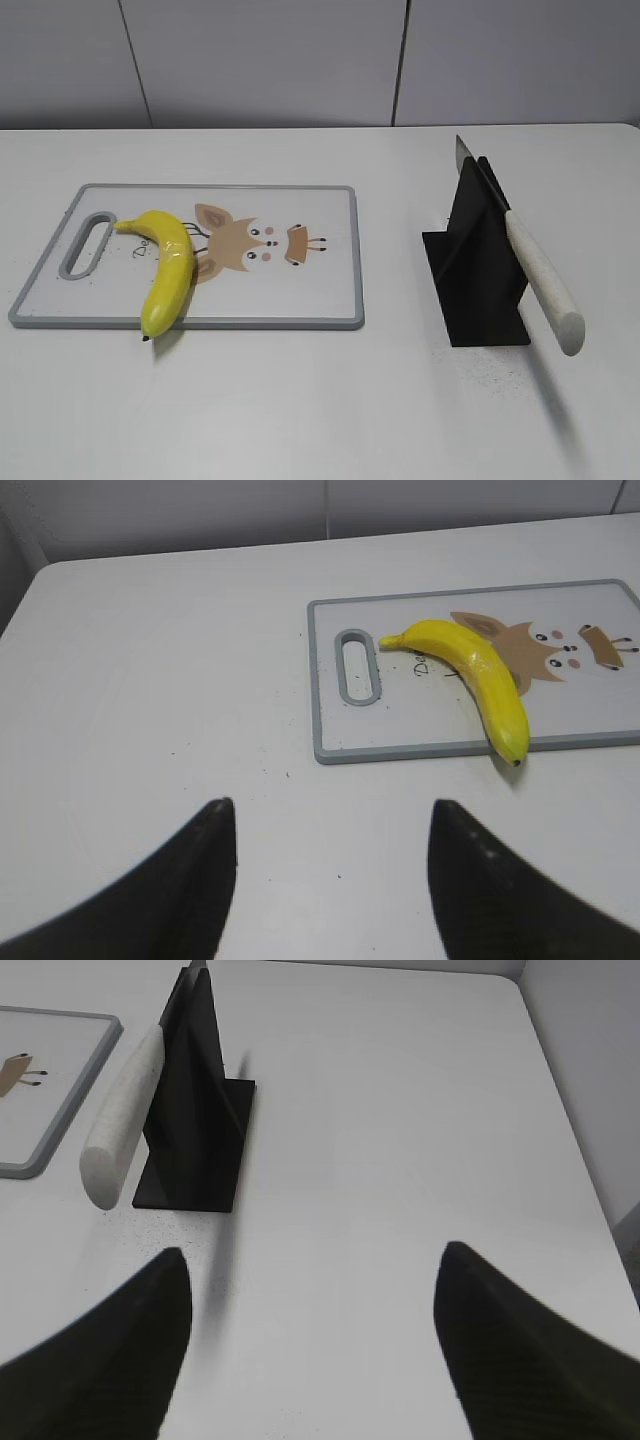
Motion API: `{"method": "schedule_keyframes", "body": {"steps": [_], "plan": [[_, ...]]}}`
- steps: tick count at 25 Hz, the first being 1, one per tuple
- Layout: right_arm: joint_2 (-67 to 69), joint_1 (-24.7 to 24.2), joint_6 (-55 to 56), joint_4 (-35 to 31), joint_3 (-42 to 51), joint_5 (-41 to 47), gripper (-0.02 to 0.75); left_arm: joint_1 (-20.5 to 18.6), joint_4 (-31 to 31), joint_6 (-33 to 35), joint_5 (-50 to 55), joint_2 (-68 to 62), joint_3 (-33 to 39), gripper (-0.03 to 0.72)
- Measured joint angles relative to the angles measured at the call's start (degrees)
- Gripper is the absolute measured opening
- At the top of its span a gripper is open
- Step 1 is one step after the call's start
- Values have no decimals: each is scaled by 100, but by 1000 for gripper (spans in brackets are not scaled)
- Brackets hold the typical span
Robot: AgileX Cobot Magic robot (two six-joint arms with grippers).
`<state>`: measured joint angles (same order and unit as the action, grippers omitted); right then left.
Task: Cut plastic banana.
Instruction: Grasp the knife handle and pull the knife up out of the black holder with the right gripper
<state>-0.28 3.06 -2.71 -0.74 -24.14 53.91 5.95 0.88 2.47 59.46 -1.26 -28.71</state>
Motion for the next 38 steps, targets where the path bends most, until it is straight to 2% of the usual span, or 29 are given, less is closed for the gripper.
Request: {"method": "schedule_keyframes", "body": {"steps": [38], "plan": [[0, 0, 0, -5, 0, -5, 590, 0, 0, 16, 0, 0, 0, 583]]}}
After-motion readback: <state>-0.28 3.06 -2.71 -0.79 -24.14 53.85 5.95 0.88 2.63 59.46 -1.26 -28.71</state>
